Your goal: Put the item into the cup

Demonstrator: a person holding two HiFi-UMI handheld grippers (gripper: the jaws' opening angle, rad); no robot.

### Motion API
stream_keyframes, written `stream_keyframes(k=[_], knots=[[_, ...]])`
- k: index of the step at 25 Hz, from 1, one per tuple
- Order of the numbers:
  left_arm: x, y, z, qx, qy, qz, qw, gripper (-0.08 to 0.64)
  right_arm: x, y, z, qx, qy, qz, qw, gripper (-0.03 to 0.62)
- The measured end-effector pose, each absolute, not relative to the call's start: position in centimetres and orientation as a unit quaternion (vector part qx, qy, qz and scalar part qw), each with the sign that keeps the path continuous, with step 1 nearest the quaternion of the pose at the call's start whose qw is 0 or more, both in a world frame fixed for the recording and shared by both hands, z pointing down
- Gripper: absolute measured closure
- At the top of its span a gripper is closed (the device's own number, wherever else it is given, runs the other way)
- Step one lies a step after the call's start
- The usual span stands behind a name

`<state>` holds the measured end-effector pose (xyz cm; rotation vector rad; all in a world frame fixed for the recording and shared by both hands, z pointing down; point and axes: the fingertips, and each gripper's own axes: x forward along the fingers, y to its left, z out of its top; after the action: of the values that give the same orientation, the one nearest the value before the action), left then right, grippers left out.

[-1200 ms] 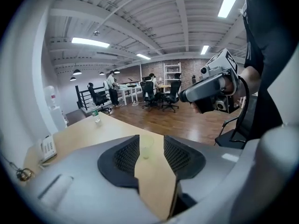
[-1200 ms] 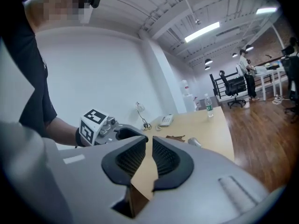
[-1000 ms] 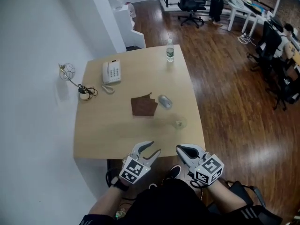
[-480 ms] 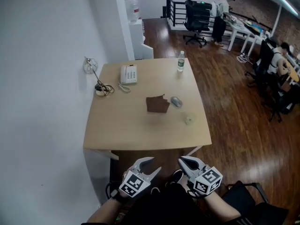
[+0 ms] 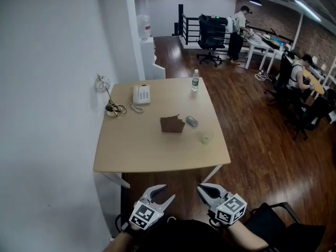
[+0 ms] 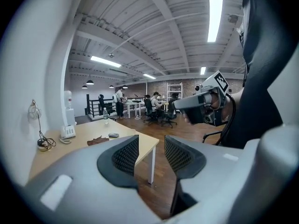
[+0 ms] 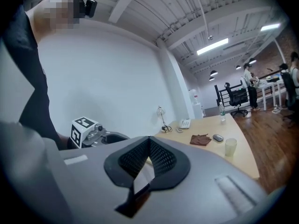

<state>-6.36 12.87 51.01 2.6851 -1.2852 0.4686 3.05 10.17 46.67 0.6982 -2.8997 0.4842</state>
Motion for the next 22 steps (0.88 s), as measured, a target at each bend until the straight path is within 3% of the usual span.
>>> stream_keyframes(k=[22], knots=[[-2.2, 14.3, 49.0, 0.88, -0.45, 0.142, 0.06, 0.394, 7.3, 11.3, 44.7, 0.218, -0.964, 0.147, 0.039, 0.584]])
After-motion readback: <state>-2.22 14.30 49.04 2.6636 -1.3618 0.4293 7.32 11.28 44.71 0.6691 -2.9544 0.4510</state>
